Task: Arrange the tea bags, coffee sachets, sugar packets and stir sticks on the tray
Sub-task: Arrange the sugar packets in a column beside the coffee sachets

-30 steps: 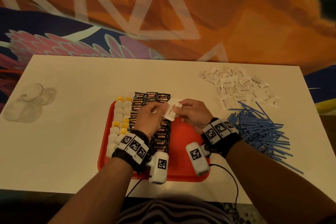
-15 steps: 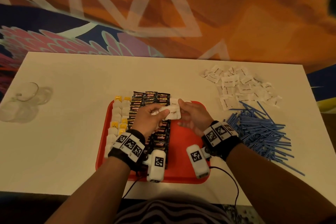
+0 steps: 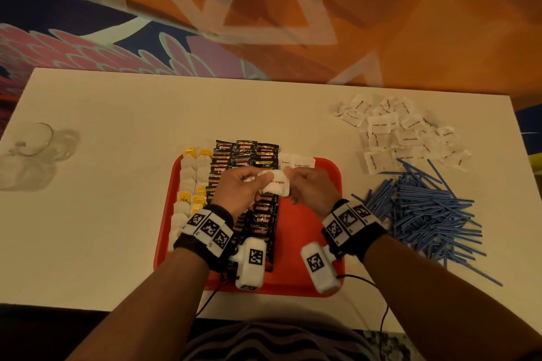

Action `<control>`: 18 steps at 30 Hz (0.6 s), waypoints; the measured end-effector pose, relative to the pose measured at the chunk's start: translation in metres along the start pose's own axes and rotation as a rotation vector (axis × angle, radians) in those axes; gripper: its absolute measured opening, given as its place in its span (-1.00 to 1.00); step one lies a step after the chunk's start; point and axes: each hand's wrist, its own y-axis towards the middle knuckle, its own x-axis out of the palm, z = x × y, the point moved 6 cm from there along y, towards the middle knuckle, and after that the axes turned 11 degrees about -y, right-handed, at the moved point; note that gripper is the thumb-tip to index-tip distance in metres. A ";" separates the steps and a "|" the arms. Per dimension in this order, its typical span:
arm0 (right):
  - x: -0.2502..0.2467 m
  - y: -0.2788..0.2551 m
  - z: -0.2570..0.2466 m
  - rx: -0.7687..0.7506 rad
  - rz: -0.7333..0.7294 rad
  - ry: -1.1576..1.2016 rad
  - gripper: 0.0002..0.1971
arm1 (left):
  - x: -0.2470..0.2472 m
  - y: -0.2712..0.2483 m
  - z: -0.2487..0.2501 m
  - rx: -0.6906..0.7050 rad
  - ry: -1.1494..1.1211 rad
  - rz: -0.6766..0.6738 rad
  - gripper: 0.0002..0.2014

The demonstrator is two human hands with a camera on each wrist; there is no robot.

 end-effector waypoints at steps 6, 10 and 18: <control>0.005 -0.001 0.010 0.000 -0.081 -0.025 -0.78 | 0.001 0.010 -0.003 -0.022 0.001 0.005 -0.94; -0.001 0.003 0.013 -0.015 0.013 0.018 -0.92 | 0.003 0.015 -0.008 -0.066 0.017 -0.012 -0.94; -0.010 0.006 0.015 -0.050 0.102 0.049 -0.88 | 0.005 0.018 -0.007 -0.113 -0.007 -0.009 -0.82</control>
